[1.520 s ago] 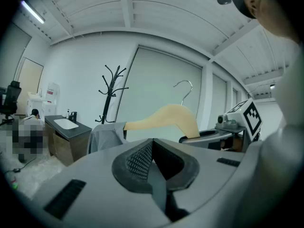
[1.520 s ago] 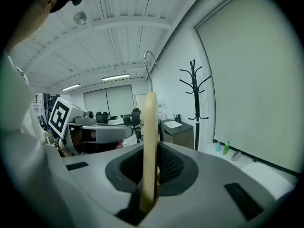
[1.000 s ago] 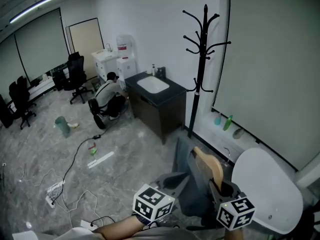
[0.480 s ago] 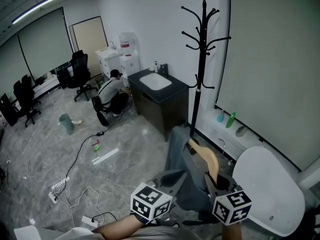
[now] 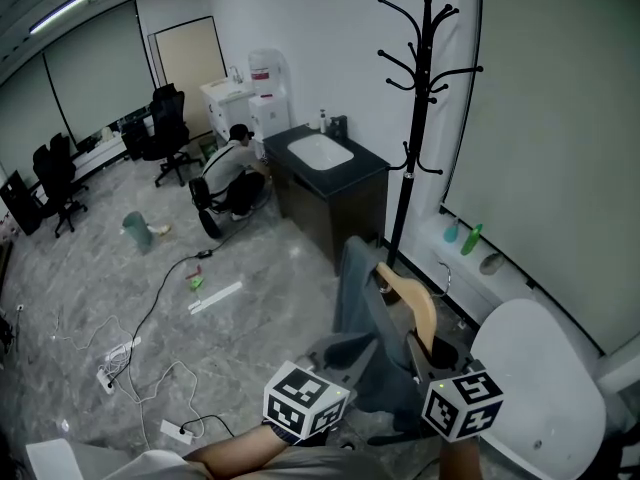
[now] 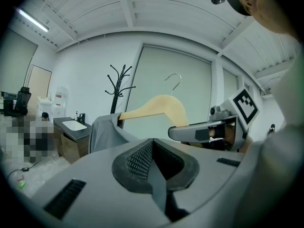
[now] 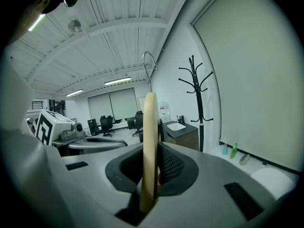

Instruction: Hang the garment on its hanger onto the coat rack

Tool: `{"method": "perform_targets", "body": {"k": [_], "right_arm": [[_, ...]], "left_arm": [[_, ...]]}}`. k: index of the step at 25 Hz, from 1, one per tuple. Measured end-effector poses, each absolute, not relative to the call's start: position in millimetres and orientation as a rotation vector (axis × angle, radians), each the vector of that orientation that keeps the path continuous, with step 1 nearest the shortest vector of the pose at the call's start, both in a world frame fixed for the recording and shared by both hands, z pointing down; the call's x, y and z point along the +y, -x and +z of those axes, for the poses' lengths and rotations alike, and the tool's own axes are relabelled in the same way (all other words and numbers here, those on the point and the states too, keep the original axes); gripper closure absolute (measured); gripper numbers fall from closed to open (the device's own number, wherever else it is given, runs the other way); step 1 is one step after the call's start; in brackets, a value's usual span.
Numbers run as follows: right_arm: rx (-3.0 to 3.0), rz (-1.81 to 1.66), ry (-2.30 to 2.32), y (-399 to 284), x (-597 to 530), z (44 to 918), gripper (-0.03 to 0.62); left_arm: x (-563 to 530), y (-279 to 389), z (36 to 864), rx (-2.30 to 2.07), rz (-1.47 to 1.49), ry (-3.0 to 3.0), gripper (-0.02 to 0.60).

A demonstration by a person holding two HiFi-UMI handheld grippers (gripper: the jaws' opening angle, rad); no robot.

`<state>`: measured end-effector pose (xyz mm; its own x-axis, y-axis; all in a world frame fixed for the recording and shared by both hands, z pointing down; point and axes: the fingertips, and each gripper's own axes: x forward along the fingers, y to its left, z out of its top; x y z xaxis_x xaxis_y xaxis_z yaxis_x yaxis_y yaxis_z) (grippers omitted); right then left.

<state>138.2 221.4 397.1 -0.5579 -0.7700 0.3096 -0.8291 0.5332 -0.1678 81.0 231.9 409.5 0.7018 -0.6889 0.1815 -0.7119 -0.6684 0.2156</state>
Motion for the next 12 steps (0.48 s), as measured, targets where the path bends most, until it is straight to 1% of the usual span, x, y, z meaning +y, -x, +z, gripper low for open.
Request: {"method": "perform_targets", "body": {"k": [4,12], "right_arm": [[-2.564,0.445,-1.367,-131,182,403,0.540],[-2.527,0.440,-1.432,-106,75,397,0.540]], "left_arm": [[190,-76,415,-1.089,0.105,-2.647,0.577],[71,-53,409,-1.029,0.091,-2.682,0.577]]}}
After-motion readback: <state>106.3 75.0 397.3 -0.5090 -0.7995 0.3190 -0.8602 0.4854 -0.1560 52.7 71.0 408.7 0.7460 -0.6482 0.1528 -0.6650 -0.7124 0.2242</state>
